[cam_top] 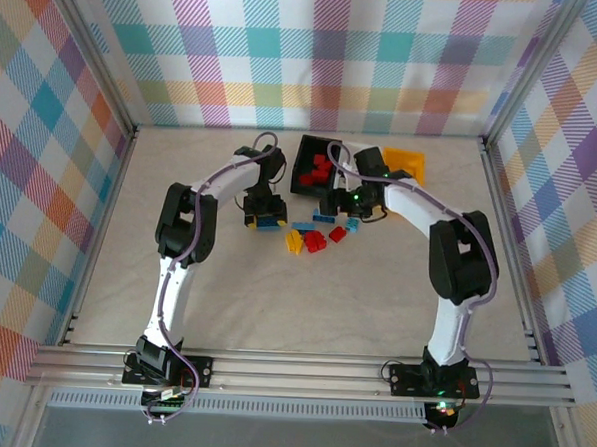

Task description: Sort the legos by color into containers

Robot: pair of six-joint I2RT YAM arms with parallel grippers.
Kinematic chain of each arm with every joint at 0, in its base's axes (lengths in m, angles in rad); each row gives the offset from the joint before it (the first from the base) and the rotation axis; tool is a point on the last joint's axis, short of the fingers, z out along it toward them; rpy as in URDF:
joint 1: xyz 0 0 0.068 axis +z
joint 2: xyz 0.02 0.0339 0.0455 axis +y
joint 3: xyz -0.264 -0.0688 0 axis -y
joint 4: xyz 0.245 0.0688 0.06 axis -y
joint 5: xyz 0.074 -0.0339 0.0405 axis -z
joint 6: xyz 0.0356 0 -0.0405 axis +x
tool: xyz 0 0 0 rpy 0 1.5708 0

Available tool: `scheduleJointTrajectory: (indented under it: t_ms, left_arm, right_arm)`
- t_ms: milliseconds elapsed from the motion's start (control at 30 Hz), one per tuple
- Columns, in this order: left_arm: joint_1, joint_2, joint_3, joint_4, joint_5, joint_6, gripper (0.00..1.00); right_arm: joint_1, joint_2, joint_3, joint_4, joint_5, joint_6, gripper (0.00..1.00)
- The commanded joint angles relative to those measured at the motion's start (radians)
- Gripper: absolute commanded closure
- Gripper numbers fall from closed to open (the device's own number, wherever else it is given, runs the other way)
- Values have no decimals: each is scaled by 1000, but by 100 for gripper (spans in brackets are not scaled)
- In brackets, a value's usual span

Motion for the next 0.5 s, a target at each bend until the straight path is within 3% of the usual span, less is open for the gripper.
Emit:
scheduleJointTrajectory:
  t_ms: [0,167,467]
  left_arm:
    - [7,-28,-2,-32,9,11,42]
    - [12,-44,86,-47,54,-3,42]
    - [-35,81,435,146,305,-150,42]
  right_arm:
    - [18,31,62,-47,14,24,24]
    - [17,-69,-23,68,-17,41,23]
    - [-63,-436,-357,255,-36,80,23]
